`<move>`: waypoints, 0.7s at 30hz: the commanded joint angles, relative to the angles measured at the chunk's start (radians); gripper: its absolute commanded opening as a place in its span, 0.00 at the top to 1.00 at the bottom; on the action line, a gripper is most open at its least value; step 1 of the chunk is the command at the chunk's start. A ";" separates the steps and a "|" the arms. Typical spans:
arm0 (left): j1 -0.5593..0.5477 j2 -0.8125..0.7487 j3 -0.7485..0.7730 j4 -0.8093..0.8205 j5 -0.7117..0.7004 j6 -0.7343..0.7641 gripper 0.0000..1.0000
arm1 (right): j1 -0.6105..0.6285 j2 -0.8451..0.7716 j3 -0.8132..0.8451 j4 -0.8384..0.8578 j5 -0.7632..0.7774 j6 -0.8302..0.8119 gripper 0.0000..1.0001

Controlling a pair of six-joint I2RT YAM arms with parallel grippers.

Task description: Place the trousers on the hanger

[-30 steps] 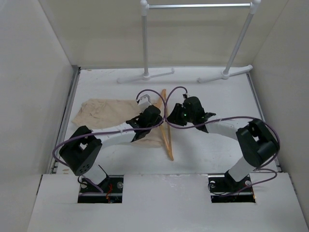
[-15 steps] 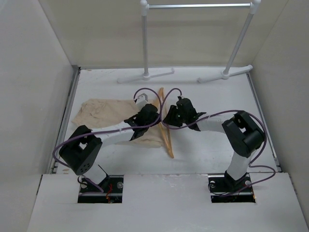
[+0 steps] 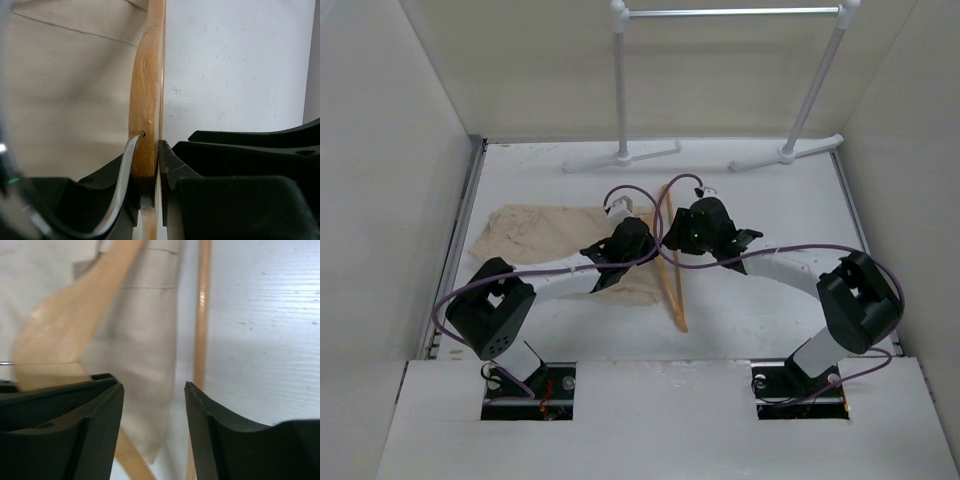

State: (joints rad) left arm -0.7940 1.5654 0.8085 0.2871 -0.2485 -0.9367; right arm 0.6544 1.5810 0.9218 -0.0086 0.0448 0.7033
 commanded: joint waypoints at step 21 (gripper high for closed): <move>0.055 -0.041 -0.078 0.003 0.071 0.009 0.98 | 0.021 0.265 0.062 0.202 -0.158 0.206 0.86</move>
State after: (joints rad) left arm -0.7444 1.5272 0.7517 0.3092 -0.1905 -0.9443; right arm 0.6754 1.8507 0.9951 0.1078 -0.0639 0.8497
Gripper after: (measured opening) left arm 0.145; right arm 0.172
